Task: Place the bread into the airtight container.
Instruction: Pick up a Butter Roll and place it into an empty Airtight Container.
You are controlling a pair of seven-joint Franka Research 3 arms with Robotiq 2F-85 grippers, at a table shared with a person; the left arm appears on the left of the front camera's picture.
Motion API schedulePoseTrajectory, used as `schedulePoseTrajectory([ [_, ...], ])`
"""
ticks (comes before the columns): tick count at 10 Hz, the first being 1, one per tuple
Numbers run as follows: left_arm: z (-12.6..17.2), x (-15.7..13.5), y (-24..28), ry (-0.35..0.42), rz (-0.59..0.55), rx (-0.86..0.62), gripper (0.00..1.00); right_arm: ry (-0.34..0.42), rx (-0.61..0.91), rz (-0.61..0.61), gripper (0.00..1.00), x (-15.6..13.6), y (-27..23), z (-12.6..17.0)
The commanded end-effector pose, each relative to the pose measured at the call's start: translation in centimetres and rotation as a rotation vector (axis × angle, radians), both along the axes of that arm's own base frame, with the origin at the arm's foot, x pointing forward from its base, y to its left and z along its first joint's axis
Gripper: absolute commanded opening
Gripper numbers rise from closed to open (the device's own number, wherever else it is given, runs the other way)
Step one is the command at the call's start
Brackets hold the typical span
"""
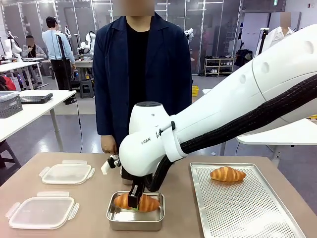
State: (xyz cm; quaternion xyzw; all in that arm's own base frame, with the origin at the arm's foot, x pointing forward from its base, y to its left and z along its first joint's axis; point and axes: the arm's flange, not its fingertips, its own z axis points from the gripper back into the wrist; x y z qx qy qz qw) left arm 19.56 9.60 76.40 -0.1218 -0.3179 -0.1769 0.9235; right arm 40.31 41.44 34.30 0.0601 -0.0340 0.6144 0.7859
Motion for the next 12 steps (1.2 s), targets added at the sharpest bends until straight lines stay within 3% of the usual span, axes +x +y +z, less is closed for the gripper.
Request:
schedulePoseTrajectory([
  [1,0.2,-0.1,0.0,-0.002,-0.016,0.006,1.00,-0.002,-0.014,0.015,0.86,0.0,0.6,0.3],
  [2,0.2,-0.1,0.0,-0.002,-0.016,0.006,1.00,-0.009,-0.012,0.019,1.00,0.1,0.7,0.4],
  [6,0.2,-0.1,0.0,-0.002,-0.016,0.006,1.00,0.009,-0.021,0.067,1.00,-0.4,0.0,1.4],
  [7,0.2,-0.1,0.0,-0.002,-0.016,0.006,1.00,-0.009,-0.004,0.023,1.00,-0.1,0.6,0.6],
  [12,0.2,-0.1,0.0,-0.002,-0.016,0.006,1.00,-0.009,-0.004,0.023,1.00,-0.1,0.6,0.6],
])
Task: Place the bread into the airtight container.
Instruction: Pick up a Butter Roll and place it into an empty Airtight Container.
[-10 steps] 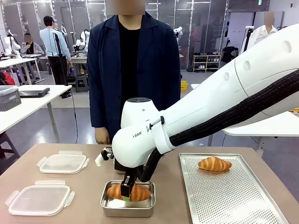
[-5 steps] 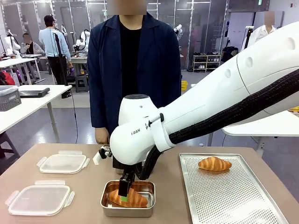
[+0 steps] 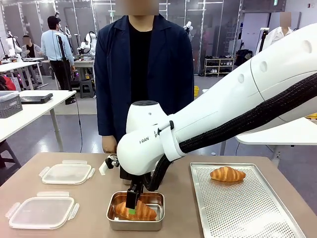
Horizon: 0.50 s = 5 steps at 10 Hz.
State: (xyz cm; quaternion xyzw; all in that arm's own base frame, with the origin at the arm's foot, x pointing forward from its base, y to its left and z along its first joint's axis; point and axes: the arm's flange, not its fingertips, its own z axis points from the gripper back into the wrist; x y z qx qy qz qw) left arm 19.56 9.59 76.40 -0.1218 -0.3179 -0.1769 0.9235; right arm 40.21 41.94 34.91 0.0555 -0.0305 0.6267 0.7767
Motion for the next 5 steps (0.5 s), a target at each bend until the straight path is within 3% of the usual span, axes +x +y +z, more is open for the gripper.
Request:
schedulePoseTrajectory([
  [1,0.22,-0.11,0.00,-0.001,-0.016,0.006,1.00,-0.006,0.008,-0.008,1.00,0.01,0.14,-0.04],
  [5,0.22,-0.11,0.00,-0.001,-0.016,0.006,1.00,-0.006,0.008,-0.008,1.00,0.01,0.14,-0.04],
])
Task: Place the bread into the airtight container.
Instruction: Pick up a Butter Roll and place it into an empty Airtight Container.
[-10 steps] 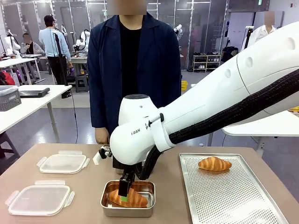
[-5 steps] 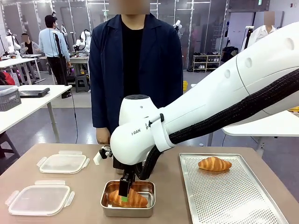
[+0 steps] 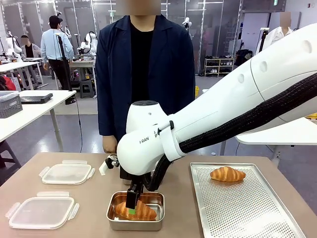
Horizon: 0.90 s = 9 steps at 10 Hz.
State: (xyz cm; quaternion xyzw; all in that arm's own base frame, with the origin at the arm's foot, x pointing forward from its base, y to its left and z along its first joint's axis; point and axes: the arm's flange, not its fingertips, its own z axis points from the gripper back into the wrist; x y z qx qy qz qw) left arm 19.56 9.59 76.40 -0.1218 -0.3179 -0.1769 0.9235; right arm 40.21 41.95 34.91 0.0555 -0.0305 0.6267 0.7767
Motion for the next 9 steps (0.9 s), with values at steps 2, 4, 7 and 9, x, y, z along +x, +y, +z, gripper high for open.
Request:
schedulePoseTrajectory([
  [2,0.2,-0.1,0.0,-0.001,-0.016,0.006,1.00,-0.006,0.008,-0.008,1.00,0.0,0.1,0.0],
  [4,0.2,-0.1,0.0,-0.001,-0.016,0.006,1.00,-0.006,0.008,-0.008,1.00,0.0,0.1,0.0],
  [7,0.2,-0.1,0.0,-0.001,-0.016,0.006,1.00,0.003,-0.034,-0.016,1.00,-0.6,-2.3,4.6],
  [9,0.2,-0.1,0.0,-0.001,-0.016,0.006,1.00,-0.015,-0.052,-0.004,1.00,-2.2,-6.3,11.8],
])
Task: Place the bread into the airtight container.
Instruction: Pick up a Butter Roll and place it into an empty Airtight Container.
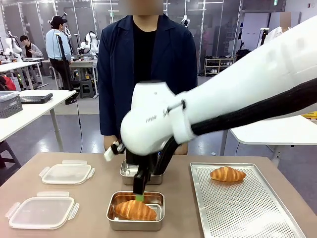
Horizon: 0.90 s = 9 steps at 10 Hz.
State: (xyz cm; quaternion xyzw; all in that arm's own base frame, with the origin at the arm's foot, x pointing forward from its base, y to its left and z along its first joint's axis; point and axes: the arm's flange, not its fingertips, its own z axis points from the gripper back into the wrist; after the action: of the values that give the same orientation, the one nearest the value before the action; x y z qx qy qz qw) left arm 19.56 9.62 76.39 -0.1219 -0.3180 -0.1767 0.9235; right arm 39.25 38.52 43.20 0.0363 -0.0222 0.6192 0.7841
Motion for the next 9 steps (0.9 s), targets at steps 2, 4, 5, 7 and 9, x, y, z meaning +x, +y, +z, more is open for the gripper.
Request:
schedulePoseTrajectory([
  [2,0.2,-0.1,0.0,-0.002,-0.016,0.006,1.00,-0.028,-0.004,-0.014,1.00,-2.6,-7.8,8.9],
  [4,0.2,-0.1,0.0,-0.002,-0.016,0.006,1.00,-0.076,0.021,-0.047,1.00,-5.2,-13.9,14.5],
  [5,0.2,-0.1,0.0,-0.002,-0.016,0.006,1.00,-0.134,0.030,-0.063,1.00,-6.9,-16.4,17.1],
  [7,0.2,-0.1,0.0,-0.002,-0.016,0.006,1.00,-0.215,0.079,-0.153,1.00,-9.1,-21.6,20.2],
  [9,0.2,-0.1,0.0,-0.002,-0.016,0.006,1.00,-0.266,0.131,-0.270,1.00,-10.9,-26.4,21.5],
])
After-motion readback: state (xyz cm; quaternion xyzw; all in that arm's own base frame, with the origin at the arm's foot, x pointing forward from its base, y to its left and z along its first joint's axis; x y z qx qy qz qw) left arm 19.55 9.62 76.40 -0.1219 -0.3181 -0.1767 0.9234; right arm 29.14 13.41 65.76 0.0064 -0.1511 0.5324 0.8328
